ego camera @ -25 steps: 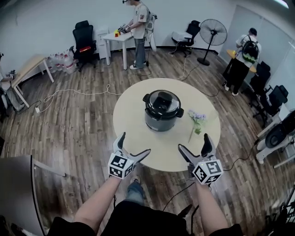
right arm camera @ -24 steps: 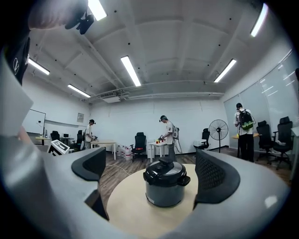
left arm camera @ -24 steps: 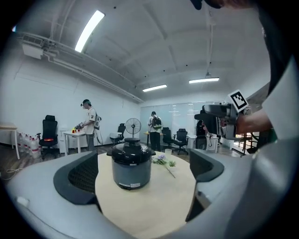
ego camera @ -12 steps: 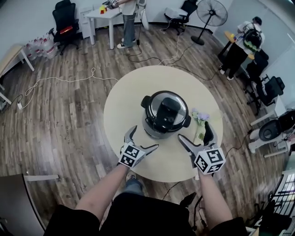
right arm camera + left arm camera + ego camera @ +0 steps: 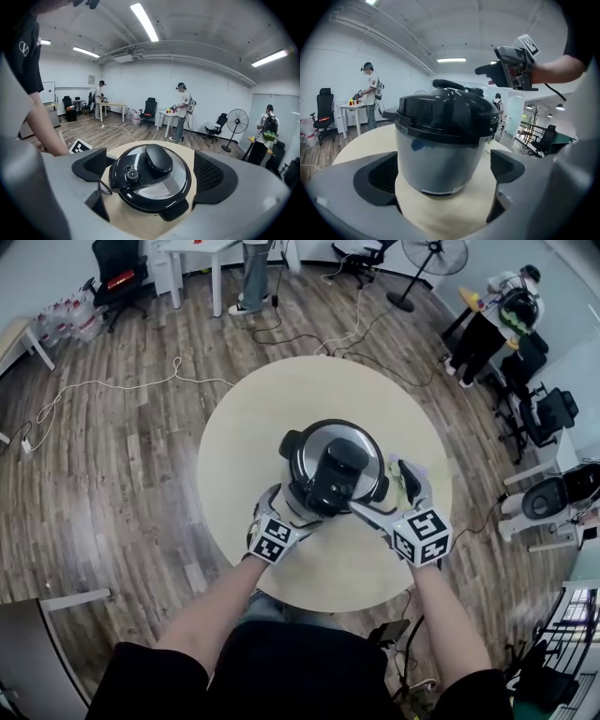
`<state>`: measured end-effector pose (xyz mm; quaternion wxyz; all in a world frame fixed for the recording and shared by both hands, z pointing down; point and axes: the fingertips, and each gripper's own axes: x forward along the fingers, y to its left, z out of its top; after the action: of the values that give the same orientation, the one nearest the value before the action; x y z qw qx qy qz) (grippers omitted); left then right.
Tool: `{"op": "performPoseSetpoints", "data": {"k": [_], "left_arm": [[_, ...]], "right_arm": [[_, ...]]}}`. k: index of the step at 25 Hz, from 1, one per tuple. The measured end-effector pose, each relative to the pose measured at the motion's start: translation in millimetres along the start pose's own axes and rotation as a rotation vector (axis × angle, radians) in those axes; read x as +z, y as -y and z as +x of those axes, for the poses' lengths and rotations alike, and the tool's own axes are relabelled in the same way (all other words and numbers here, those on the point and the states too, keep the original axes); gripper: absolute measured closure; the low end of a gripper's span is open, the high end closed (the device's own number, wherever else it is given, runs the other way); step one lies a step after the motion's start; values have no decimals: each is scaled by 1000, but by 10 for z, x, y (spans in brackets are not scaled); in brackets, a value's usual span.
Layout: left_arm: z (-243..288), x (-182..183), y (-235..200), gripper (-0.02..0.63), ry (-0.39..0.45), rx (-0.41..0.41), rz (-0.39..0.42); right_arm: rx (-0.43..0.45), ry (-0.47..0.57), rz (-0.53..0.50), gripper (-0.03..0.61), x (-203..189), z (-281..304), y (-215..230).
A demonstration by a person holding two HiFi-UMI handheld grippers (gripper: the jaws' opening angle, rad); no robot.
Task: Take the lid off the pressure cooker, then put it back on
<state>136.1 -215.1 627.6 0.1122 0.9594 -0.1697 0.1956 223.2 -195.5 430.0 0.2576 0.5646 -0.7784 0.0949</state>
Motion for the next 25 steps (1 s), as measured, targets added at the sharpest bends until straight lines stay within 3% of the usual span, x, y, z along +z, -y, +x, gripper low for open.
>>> {"op": "performPoseSetpoints", "data": {"k": [13, 18, 21, 25], "left_arm": [[275, -80, -17, 21, -16, 24, -8], [305, -85, -24, 21, 9, 21, -3], [299, -100, -31, 21, -3, 23, -6], [294, -120, -45, 21, -10, 29, -7]], "right_arm": [[340, -346, -205, 2, -125, 889, 198], [421, -476, -297, 72, -240, 1175, 175], [465, -538, -349, 156, -279, 1275, 138], [526, -627, -383, 188, -360, 1319, 52]]}}
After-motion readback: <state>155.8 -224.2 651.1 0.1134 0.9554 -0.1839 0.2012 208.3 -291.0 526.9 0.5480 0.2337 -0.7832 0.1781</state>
